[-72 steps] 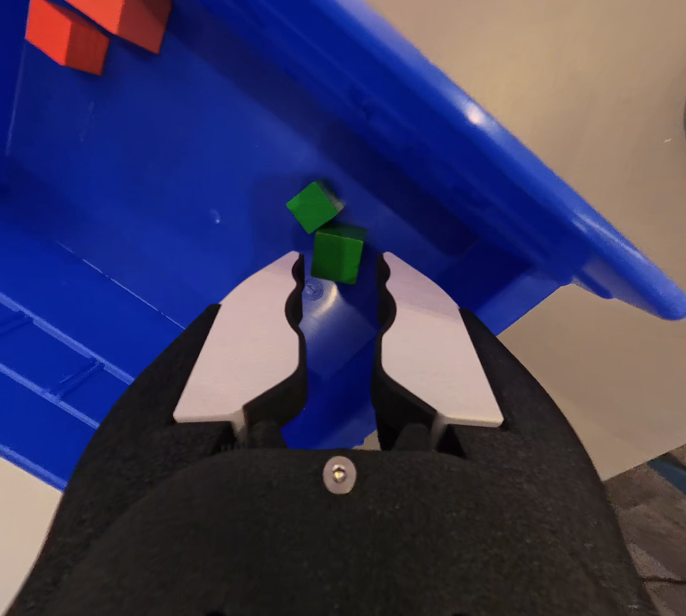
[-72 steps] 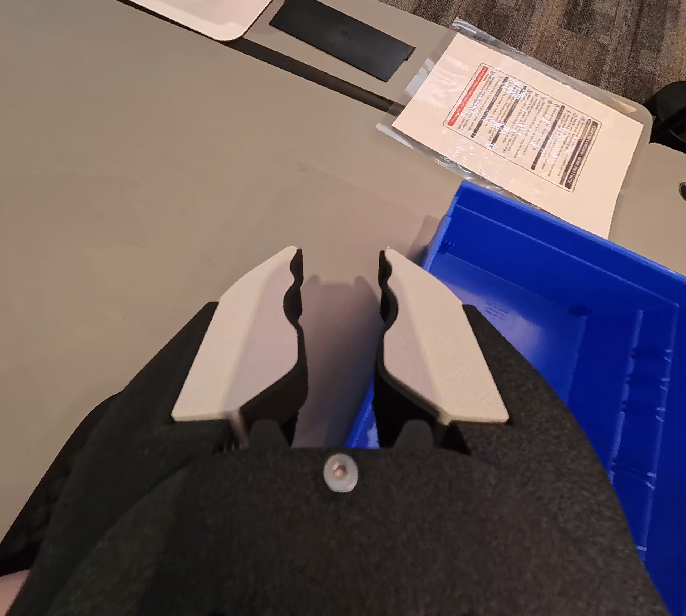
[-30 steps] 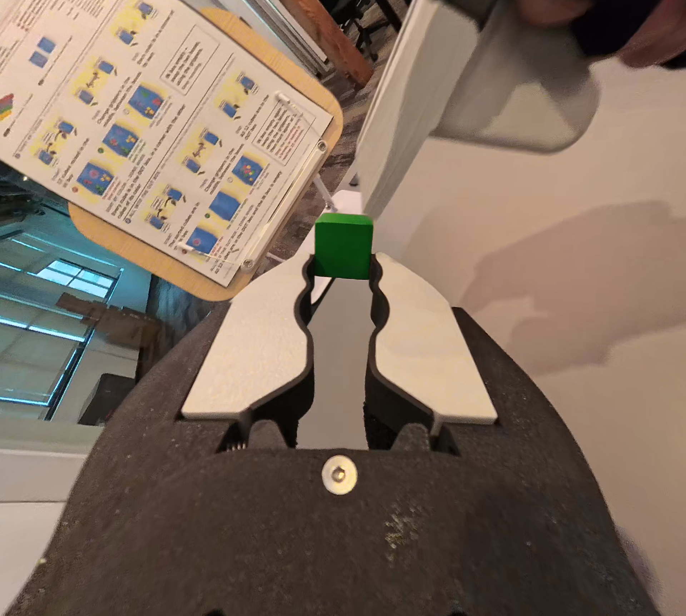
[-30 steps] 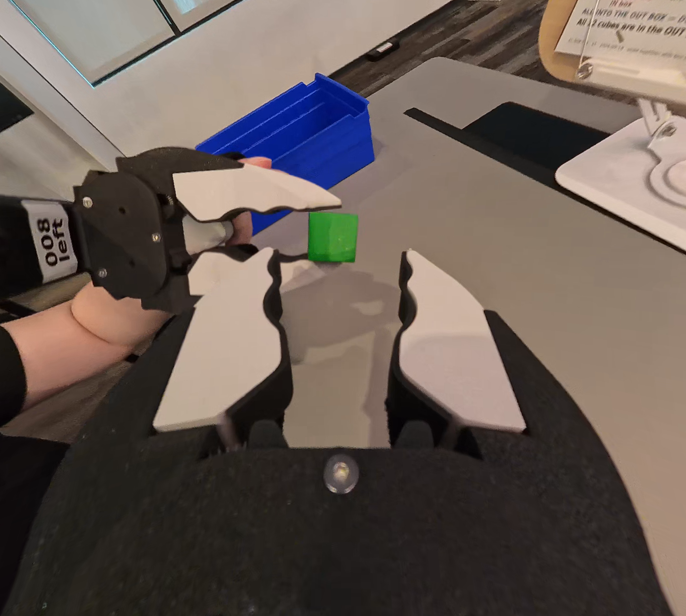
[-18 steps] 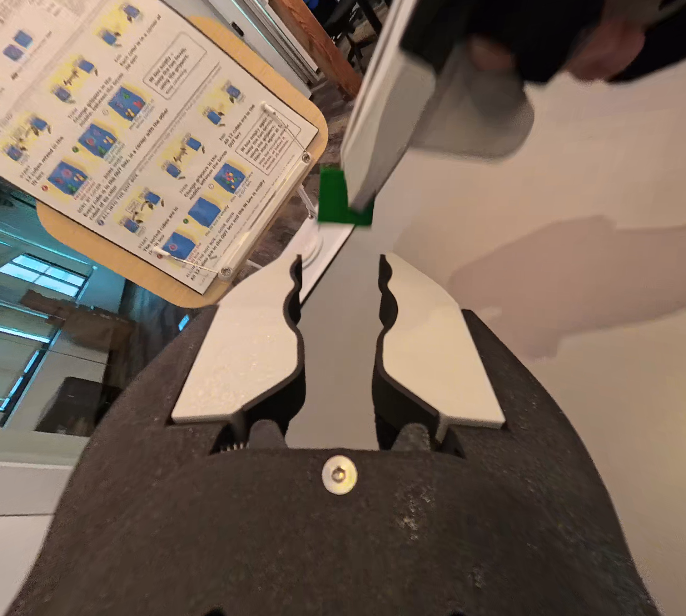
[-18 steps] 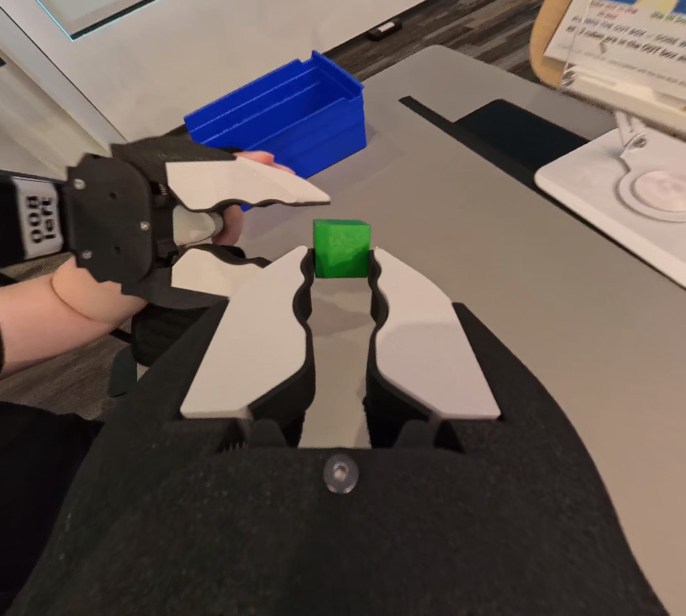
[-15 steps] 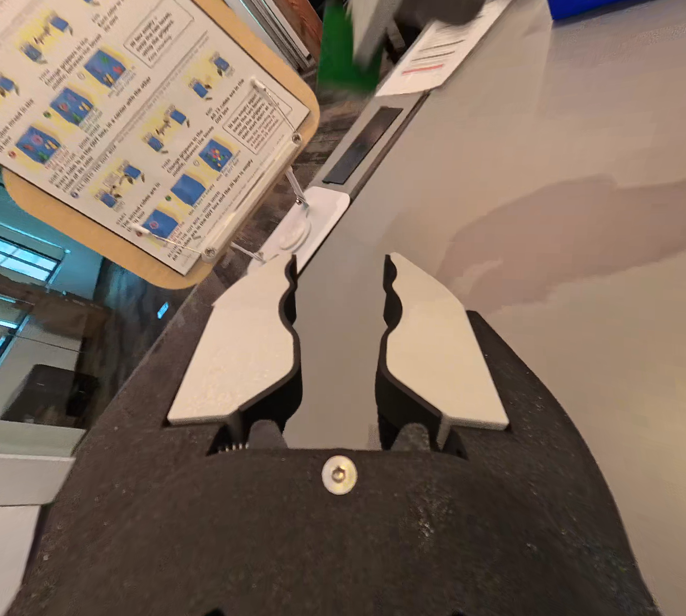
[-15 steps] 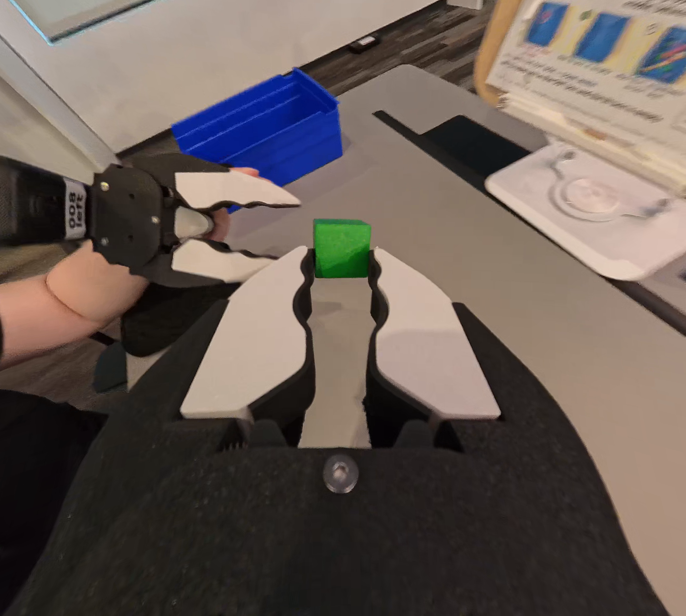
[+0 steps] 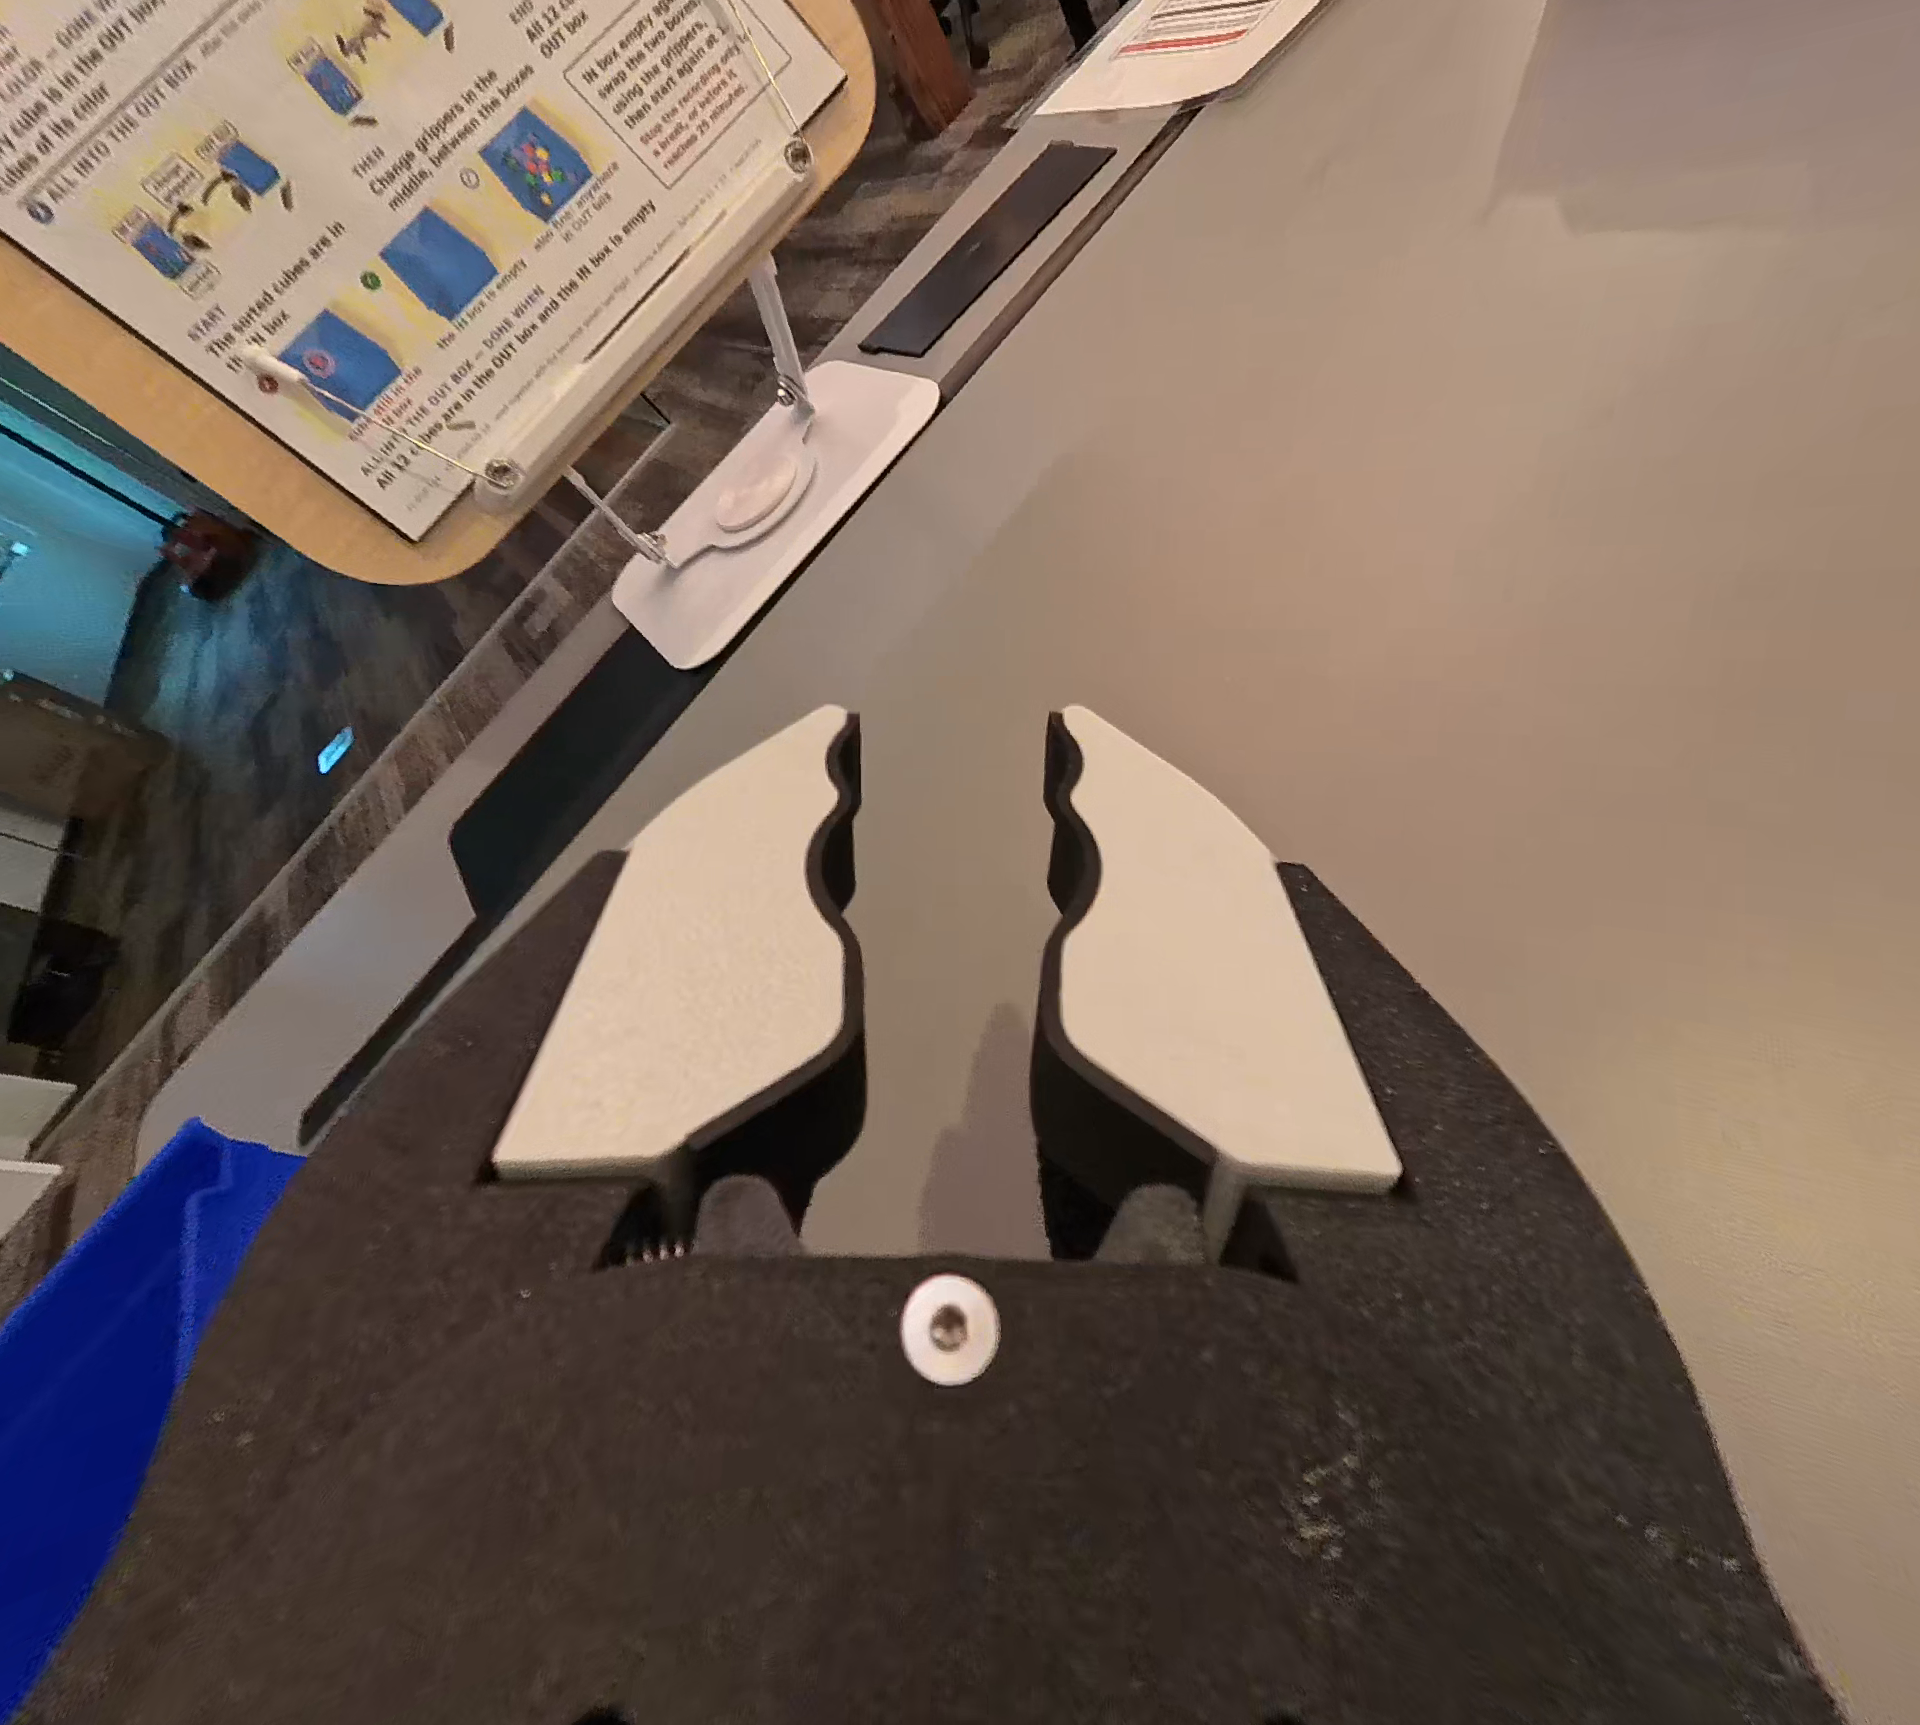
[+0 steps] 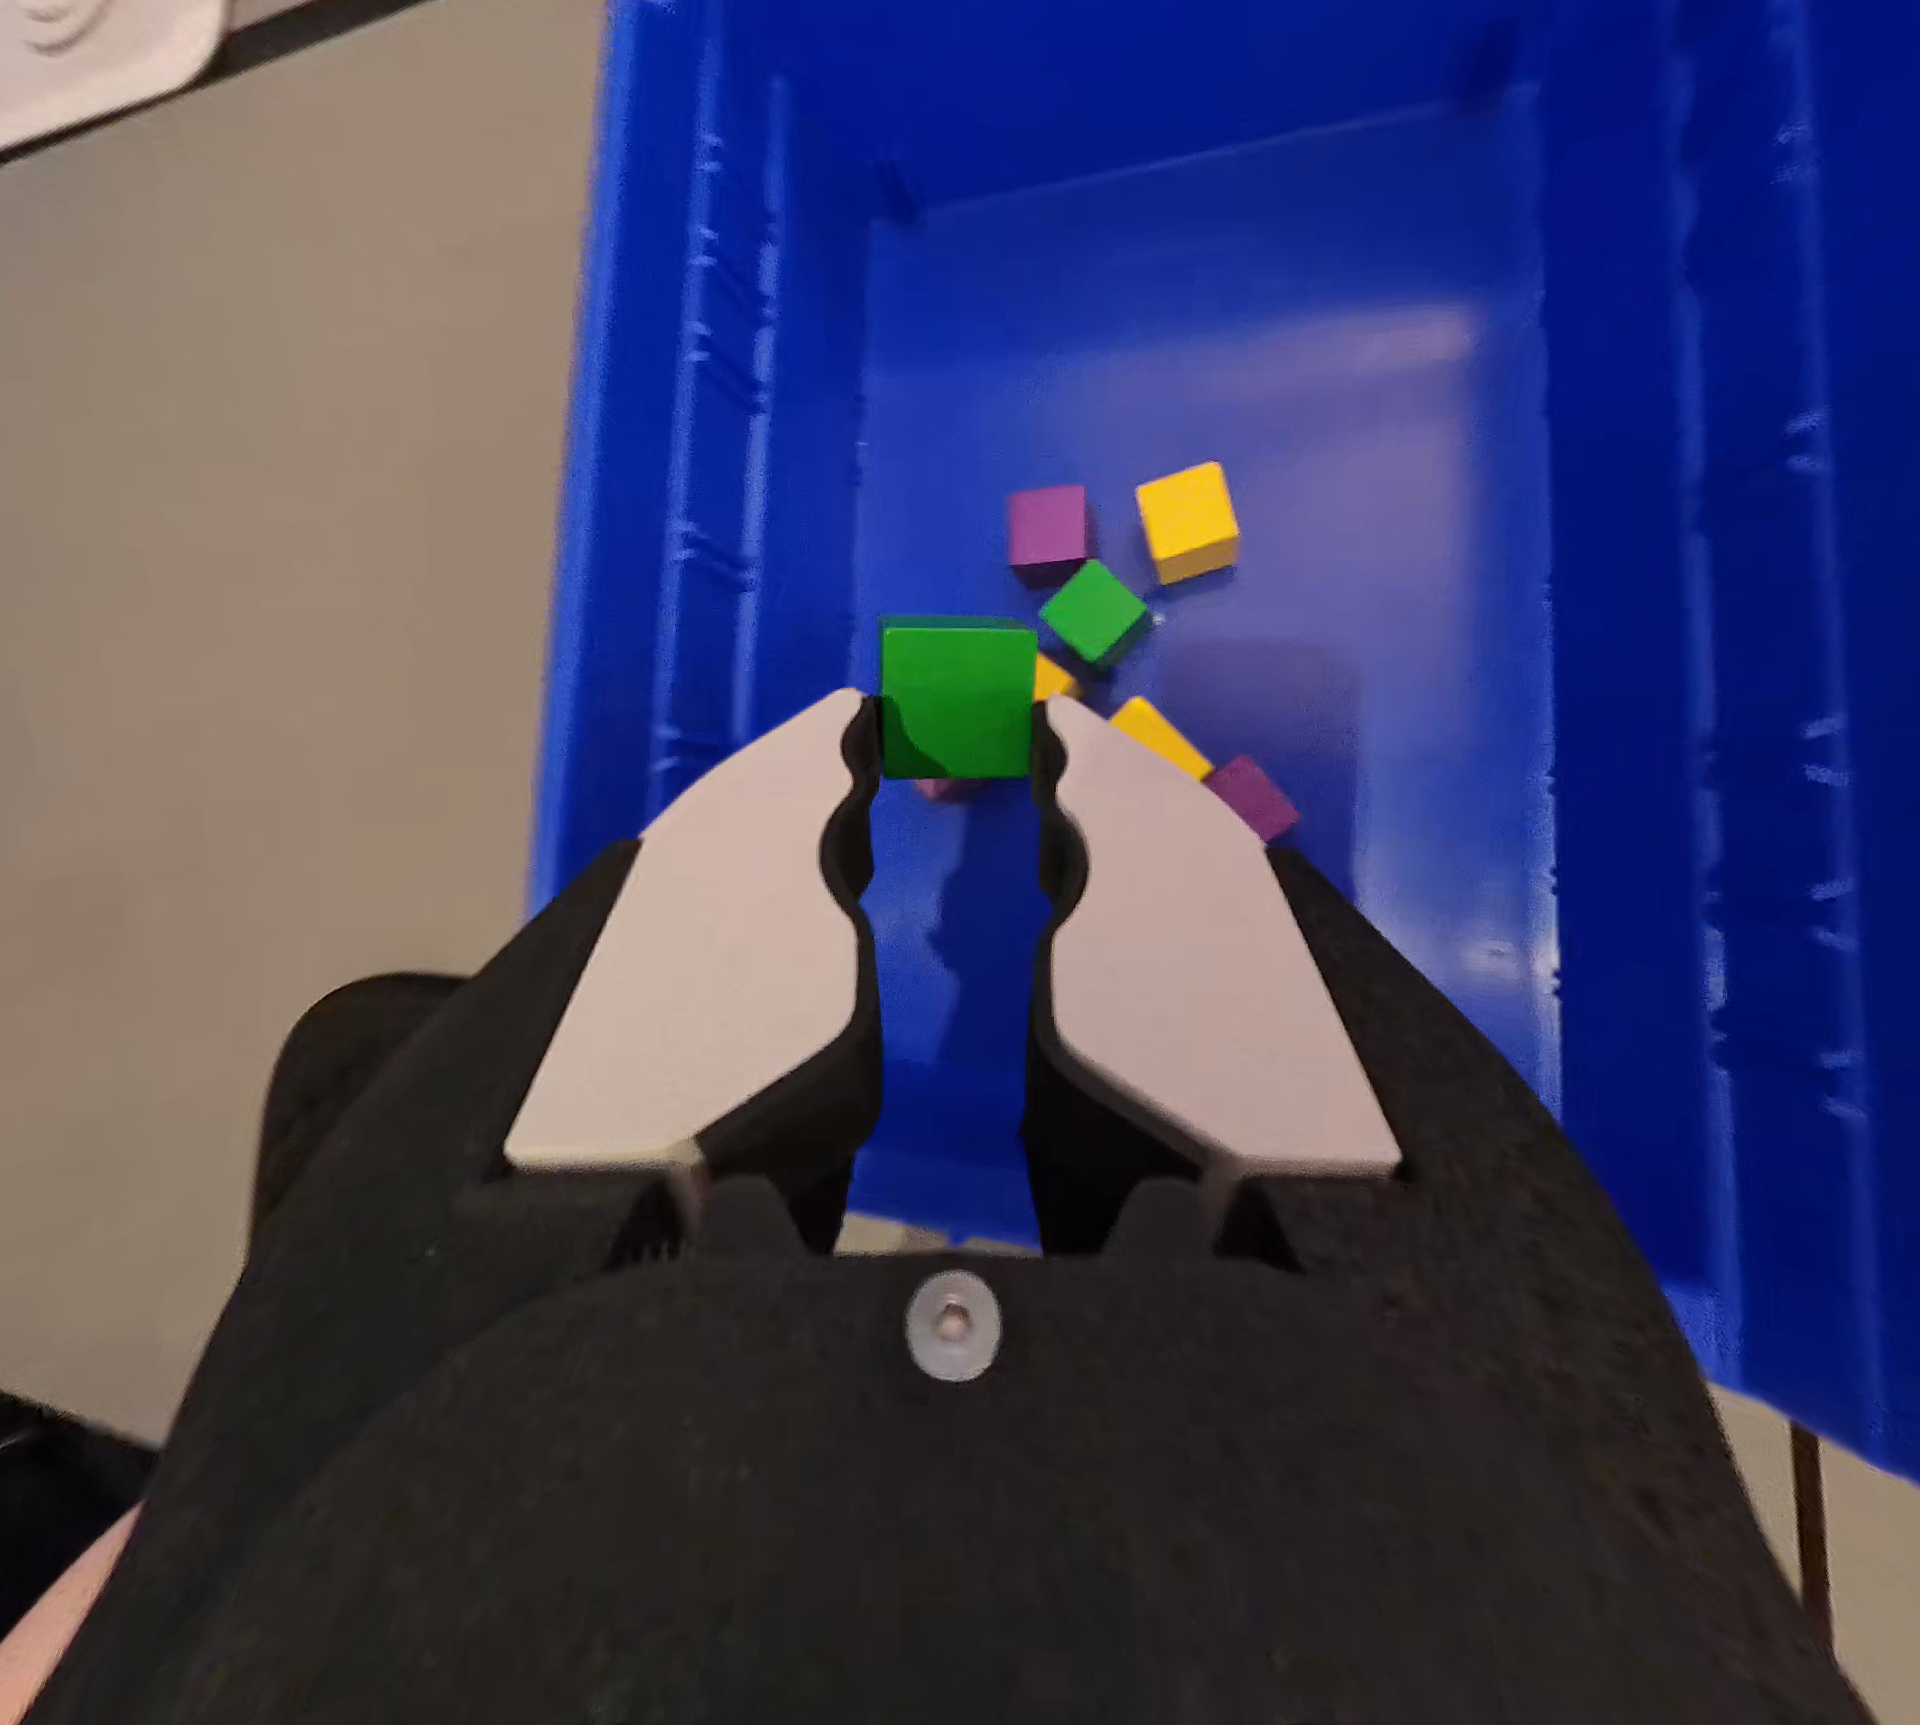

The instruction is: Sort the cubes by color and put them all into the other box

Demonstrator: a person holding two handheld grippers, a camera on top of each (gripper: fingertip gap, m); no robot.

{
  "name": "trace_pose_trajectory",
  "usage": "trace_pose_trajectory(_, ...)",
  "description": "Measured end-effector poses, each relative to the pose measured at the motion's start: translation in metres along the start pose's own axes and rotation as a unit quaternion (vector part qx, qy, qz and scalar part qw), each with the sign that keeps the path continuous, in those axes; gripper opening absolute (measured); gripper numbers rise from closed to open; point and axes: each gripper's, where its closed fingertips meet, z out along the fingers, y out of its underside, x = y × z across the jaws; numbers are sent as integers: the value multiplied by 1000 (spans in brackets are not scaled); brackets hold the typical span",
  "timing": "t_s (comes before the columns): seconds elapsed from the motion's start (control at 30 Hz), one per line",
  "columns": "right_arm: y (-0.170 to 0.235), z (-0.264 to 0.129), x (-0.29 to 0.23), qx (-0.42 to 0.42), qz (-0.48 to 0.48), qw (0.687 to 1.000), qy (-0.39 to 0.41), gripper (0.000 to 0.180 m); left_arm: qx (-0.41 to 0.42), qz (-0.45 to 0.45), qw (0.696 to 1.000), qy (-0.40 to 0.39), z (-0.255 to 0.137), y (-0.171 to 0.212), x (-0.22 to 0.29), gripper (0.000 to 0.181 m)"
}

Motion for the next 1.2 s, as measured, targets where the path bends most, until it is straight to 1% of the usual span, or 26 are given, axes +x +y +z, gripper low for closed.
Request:
trace_pose_trajectory(0.07,4,12,17,-6,21,1000,20,27,-7,-11,1000,2,1,4,-1,33)
trace_pose_trajectory(0.13,4,16,19,-1,42,999,8,40,-15,-13,1000,-4,0,8,-4,33)
trace_pose_trajectory(0.2,-4,11,19,30,50,998,-3,41,-18,-15,1000,-20,-8,12,-10,33)
trace_pose_trajectory(0.27,-13,-2,26,71,59,996,12,42,-17,-26,999,-39,-20,16,-20,33)
trace_pose_trajectory(0.4,-30,-30,30,154,72,985,17,40,-25,-44,994,-100,-60,31,-55,31)
trace_pose_trajectory(0.53,-48,-56,24,224,74,972,13,37,-55,-56,983,-168,-111,58,-100,31)
trace_pose_trajectory(0.63,-66,-71,4,271,55,961,-18,36,-97,-58,968,-223,-151,86,-144,31)
trace_pose_trajectory(0.73,-84,-81,-25,301,30,951,-61,35,-151,-54,958,-240,-180,122,-183,28)
trace_pose_trajectory(0.83,-100,-85,-62,311,-8,945,-98,35,-203,-67,962,-168,-187,159,-195,30)
trace_pose_trajectory(0.9,-107,-83,-89,302,-49,947,-102,35,-223,-58,970,-82,-182,179,-184,34)
trace_pose_trajectory(0.97,-113,-78,-119,287,-105,947,-95,35,-233,-26,972,-13,-175,194,-171,37)
trace_pose_trajectory(1.03,-117,-74,-155,278,-163,941,-104,37,-247,4,969,30,-168,210,-162,37)
trace_pose_trajectory(1.1,-121,-73,-198,280,-213,926,-136,38,-261,10,963,72,-161,224,-153,38)
trace_pose_trajectory(1.2,-116,-70,-256,270,-277,901,-196,40,-262,16,960,97,-148,239,-151,40)
